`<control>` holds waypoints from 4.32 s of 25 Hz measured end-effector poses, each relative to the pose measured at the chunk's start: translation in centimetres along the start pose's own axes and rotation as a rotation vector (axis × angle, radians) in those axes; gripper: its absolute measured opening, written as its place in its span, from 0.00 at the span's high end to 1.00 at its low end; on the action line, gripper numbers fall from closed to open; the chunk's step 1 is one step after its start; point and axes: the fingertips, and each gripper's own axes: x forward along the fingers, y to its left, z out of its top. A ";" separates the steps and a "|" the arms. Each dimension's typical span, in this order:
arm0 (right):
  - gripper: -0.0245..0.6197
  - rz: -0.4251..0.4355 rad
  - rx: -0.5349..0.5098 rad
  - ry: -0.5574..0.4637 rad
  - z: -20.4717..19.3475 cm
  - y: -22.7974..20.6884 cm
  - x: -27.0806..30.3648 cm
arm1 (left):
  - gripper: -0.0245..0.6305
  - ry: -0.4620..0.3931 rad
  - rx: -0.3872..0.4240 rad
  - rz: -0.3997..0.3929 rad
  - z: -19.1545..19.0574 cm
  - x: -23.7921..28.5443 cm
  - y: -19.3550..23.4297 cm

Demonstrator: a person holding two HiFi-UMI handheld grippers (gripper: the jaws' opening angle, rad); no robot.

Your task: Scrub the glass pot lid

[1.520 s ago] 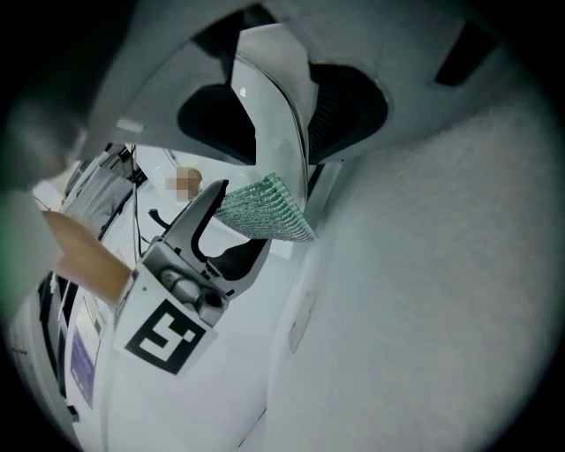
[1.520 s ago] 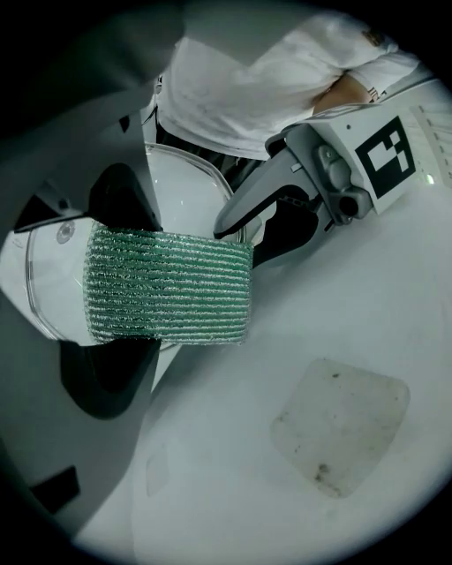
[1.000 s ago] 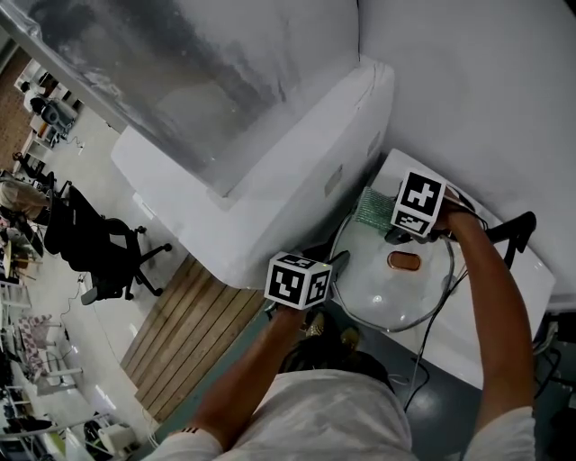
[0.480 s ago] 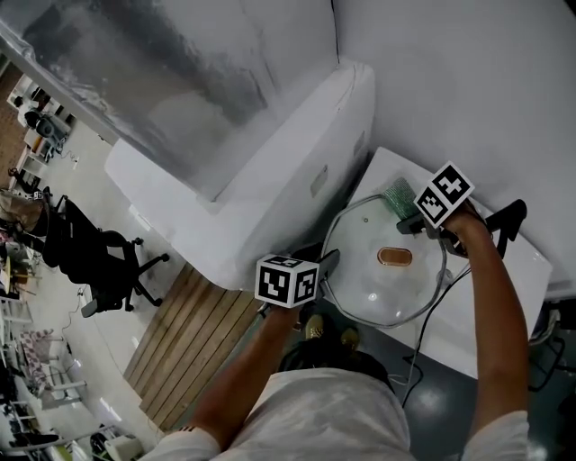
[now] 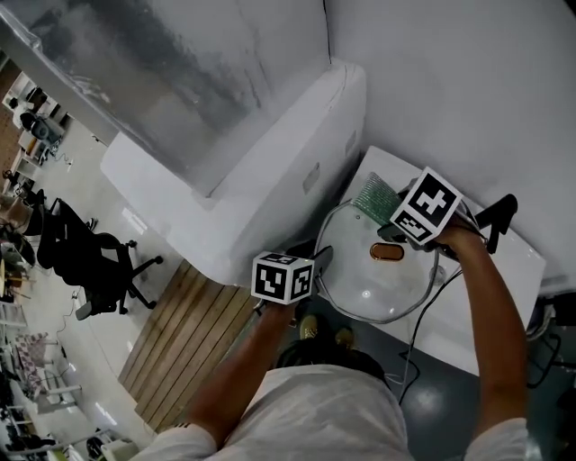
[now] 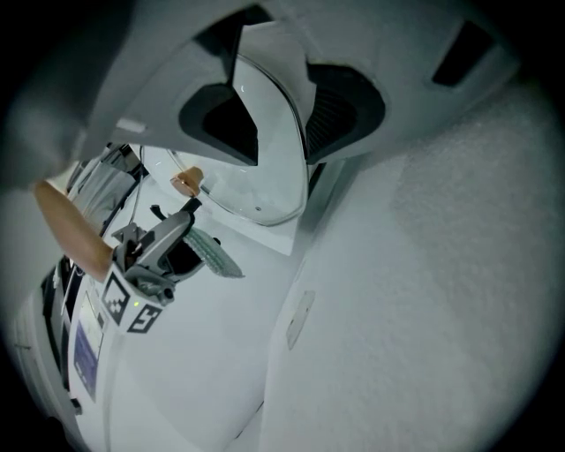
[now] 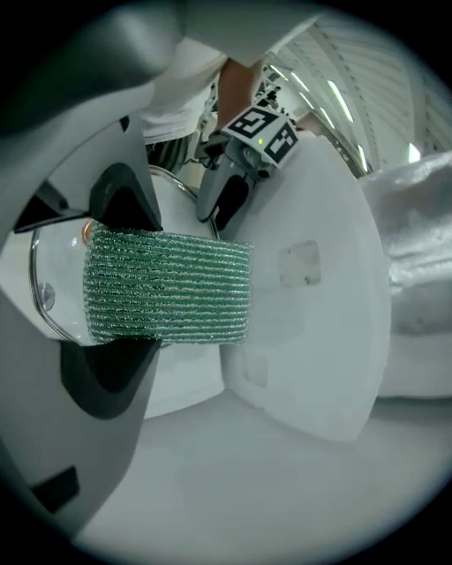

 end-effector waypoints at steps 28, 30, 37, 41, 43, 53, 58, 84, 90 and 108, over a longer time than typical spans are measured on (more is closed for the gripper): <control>0.42 0.005 -0.278 0.307 0.0 7.7 3.9 | 0.68 -0.016 0.020 0.012 0.0 0.0 -0.1; 0.42 0.012 -0.233 0.269 -0.5 7.3 3.7 | 0.68 -0.015 0.021 0.013 0.0 0.0 -0.1; 0.42 0.038 -0.021 0.127 -3.1 5.4 1.8 | 0.68 -0.012 0.018 0.013 -0.1 -0.1 0.0; 0.42 0.043 0.089 0.054 -5.3 4.0 0.9 | 0.68 -0.010 0.016 0.014 0.0 -0.1 0.0; 0.42 0.050 0.150 0.014 -6.5 3.3 0.7 | 0.68 -0.010 0.015 0.014 0.0 -0.1 0.0; 0.42 0.115 0.453 -0.218 -11.0 1.3 0.1 | 0.68 -0.004 0.016 0.022 0.0 -0.1 0.0; 0.42 0.086 0.542 -0.238 -13.6 0.3 0.6 | 0.68 -0.005 0.015 0.025 0.0 -0.1 0.1; 0.42 -0.191 0.063 -0.203 -4.7 13.3 -1.0 | 0.68 -0.013 0.026 0.027 -0.1 -0.1 0.0; 0.42 -0.213 -0.006 -0.118 -5.0 14.4 1.8 | 0.68 -0.013 0.025 0.029 0.0 -0.1 -0.1; 0.42 -0.135 0.007 -0.244 -7.5 15.0 2.7 | 0.69 -0.017 0.028 0.032 0.0 -0.2 -0.1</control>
